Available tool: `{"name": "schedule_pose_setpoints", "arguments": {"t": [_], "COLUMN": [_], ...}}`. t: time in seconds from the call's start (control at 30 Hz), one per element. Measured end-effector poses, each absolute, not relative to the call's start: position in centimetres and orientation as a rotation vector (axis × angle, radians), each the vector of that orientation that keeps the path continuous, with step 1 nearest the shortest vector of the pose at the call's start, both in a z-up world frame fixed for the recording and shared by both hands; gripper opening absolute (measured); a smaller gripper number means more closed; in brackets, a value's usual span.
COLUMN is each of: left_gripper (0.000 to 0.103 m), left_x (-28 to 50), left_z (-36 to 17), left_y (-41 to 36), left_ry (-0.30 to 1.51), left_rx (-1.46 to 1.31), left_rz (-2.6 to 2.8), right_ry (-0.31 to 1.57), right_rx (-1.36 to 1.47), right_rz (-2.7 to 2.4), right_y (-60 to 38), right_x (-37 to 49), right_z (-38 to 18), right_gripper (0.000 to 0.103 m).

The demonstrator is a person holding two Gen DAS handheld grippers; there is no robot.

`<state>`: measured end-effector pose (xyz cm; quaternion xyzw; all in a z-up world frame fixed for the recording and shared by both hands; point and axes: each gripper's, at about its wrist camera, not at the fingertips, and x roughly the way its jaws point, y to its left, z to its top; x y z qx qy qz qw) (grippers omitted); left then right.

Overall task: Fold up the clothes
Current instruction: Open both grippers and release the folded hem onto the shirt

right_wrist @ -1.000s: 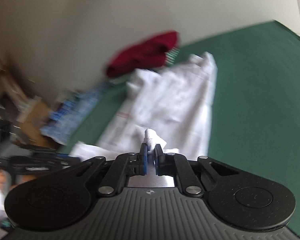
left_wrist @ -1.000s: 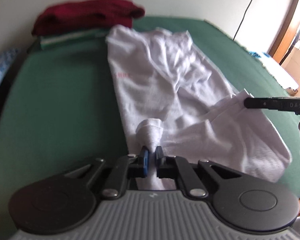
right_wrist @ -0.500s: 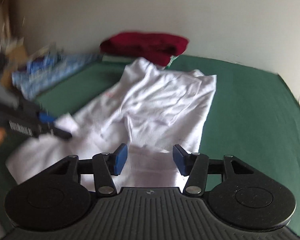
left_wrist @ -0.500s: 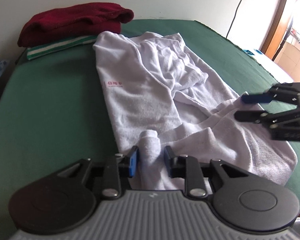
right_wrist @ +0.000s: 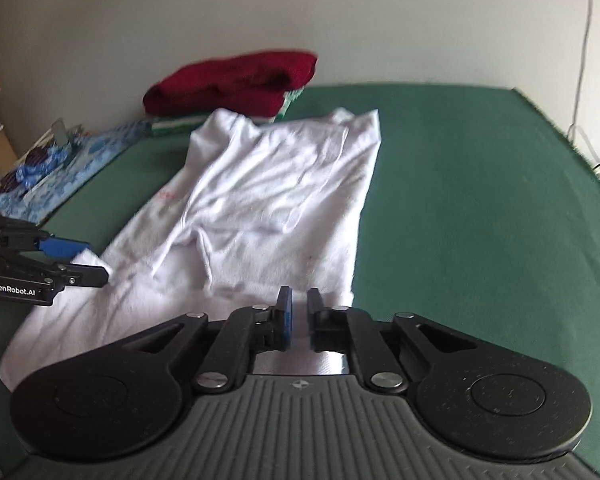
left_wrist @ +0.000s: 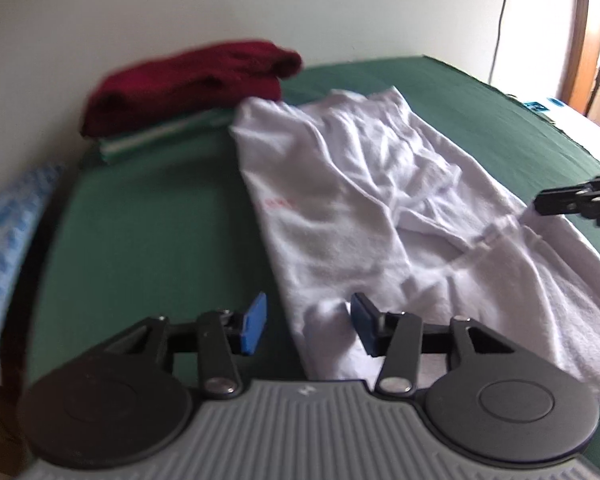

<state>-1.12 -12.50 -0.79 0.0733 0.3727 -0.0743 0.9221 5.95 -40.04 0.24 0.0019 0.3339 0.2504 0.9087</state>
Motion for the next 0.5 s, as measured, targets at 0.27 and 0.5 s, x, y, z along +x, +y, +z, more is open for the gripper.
{"name": "schedule_pose_setpoints", "arguments": {"t": [0.27, 0.5], "left_gripper": [0.052, 0.066], "left_x": [-1.8, -0.6], "left_z": [-0.8, -3.4], "left_y": [-14.8, -14.6], "left_ry": [0.772, 0.805], "left_rx": [0.135, 0.109], "left_rz": [-0.27, -0.273], "right_ry": [0.699, 0.753], "right_rx": [-0.11, 0.082], "right_rz": [0.699, 0.574], "right_y": [-36.7, -39.4], "right_x": [4.4, 7.0], "right_z": [-0.1, -1.8], "right_gripper": [0.023, 0.002]}}
